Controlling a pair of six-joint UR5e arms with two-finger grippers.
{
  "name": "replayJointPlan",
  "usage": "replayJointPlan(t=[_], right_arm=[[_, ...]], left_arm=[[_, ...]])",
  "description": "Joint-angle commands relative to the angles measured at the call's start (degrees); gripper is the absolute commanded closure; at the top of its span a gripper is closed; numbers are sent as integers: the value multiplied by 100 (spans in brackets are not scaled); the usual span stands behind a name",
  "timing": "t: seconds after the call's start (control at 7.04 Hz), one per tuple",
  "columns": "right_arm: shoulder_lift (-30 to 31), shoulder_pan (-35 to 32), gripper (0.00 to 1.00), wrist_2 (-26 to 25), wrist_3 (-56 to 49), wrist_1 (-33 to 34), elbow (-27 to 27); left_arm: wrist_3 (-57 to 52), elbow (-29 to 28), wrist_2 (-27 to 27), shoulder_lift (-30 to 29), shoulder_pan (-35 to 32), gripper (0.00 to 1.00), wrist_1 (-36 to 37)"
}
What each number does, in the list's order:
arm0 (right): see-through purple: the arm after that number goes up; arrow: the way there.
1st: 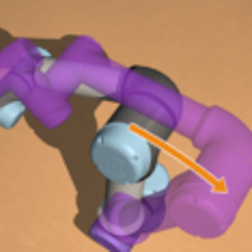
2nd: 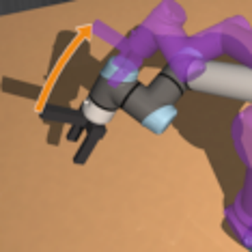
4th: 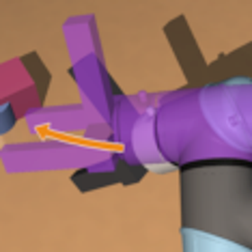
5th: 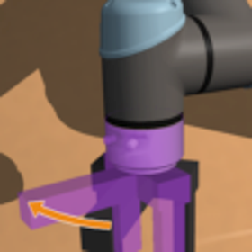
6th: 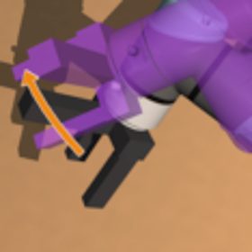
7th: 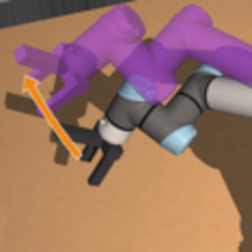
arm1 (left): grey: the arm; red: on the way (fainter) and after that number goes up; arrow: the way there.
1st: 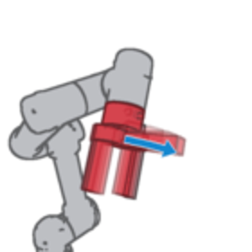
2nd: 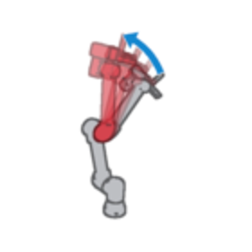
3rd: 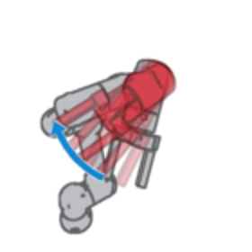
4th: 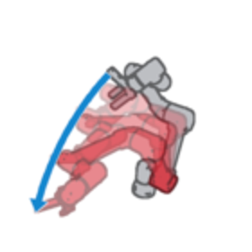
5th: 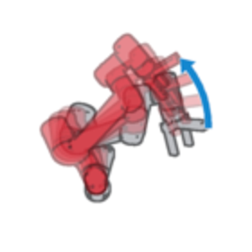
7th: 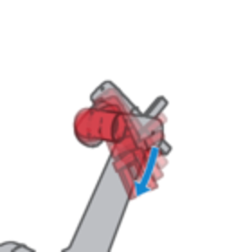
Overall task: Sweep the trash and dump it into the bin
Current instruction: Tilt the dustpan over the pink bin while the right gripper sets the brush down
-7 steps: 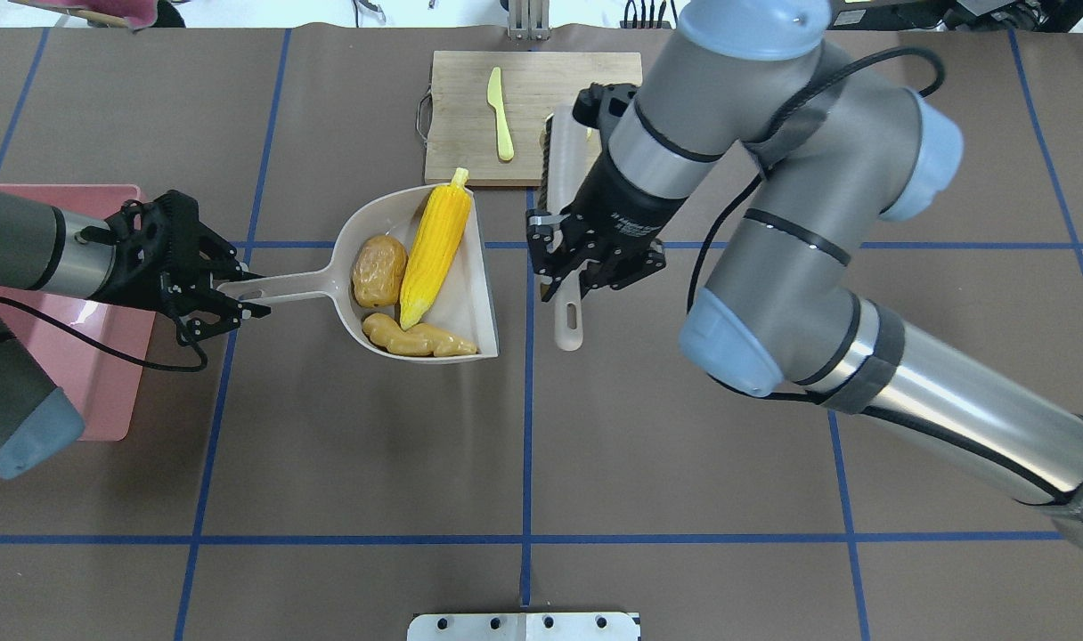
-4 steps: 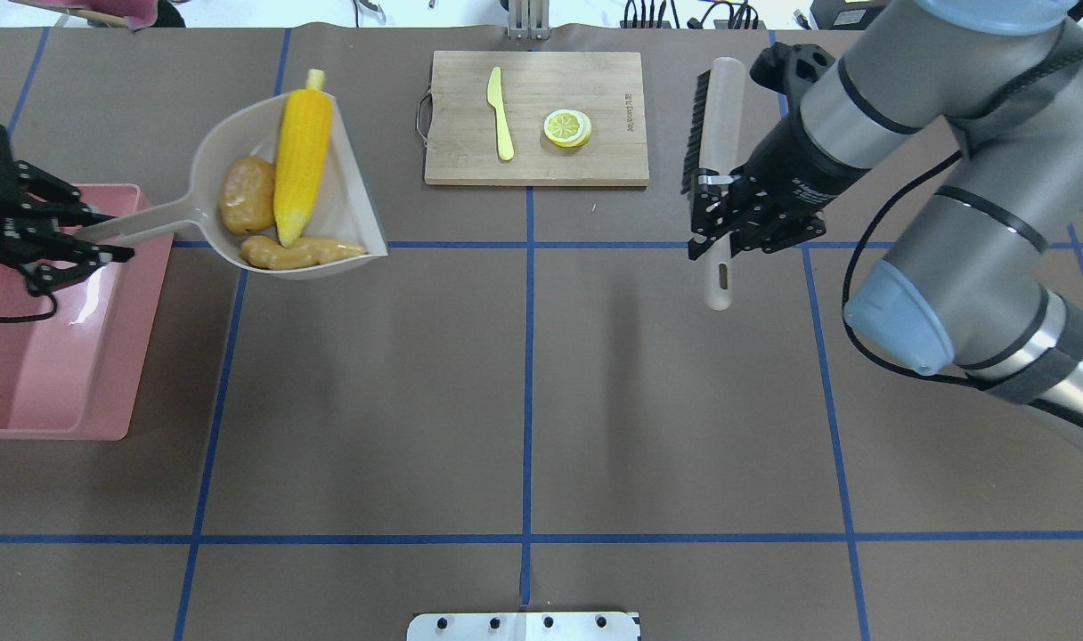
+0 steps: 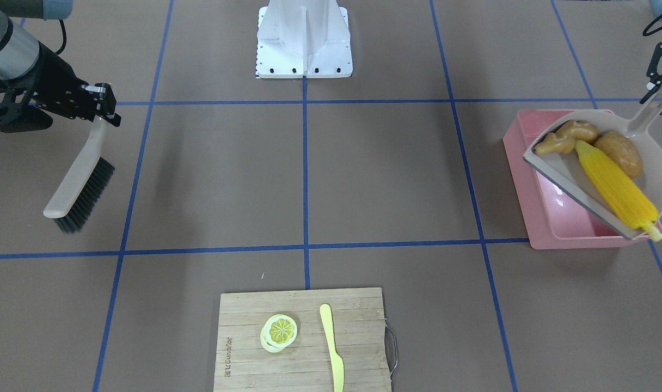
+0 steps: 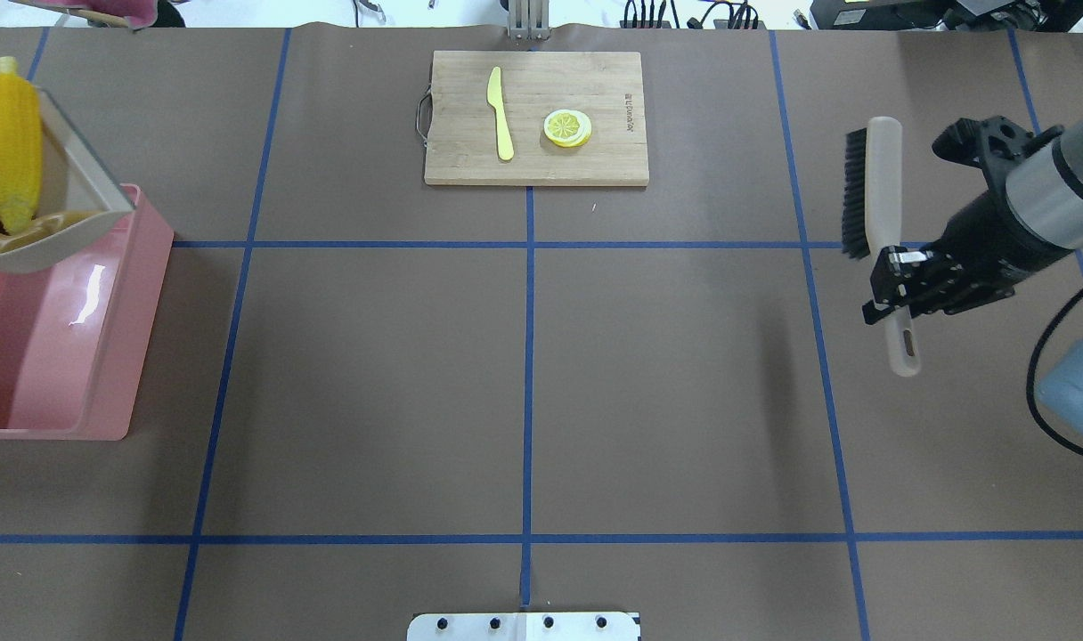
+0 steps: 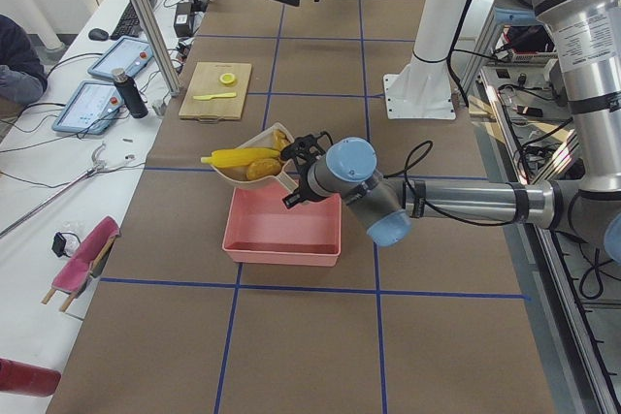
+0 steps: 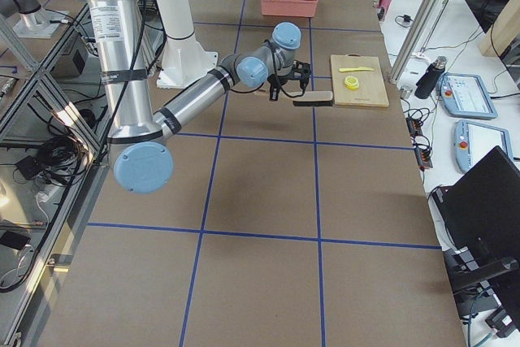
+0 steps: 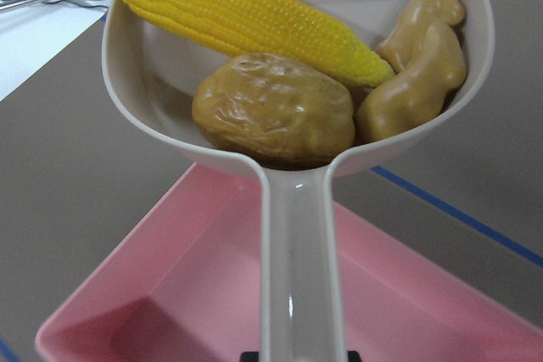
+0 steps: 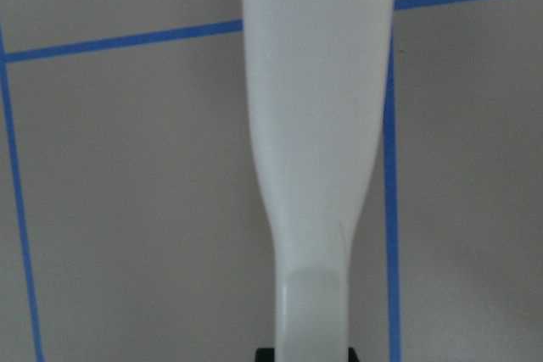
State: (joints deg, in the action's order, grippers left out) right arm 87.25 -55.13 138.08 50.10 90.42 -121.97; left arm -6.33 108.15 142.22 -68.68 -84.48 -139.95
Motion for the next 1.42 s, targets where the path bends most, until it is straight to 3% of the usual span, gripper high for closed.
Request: replayJointPlan(t=[0.0, 0.28, 0.57, 0.85, 1.28], right_arm=[[1289, -41, 100, 34, -1084, 64, -397], [2031, -226, 100, 34, -2114, 64, -232], [2130, -349, 100, -27, -2408, 47, 189], [1964, -341, 100, -36, -2644, 2, 838], [1893, -332, 100, -54, -2795, -6, 1122]], left_arm=[[-699, 379, 104, 337, -515, 100, 1487], [-1918, 951, -97, 372, -639, 100, 3439], [-3315, 1321, -999, 346, -947, 100, 4988], [-3498, 1568, -1328, 207, -895, 100, 5722], [-4303, 1797, -1600, -40, -614, 100, 6224]])
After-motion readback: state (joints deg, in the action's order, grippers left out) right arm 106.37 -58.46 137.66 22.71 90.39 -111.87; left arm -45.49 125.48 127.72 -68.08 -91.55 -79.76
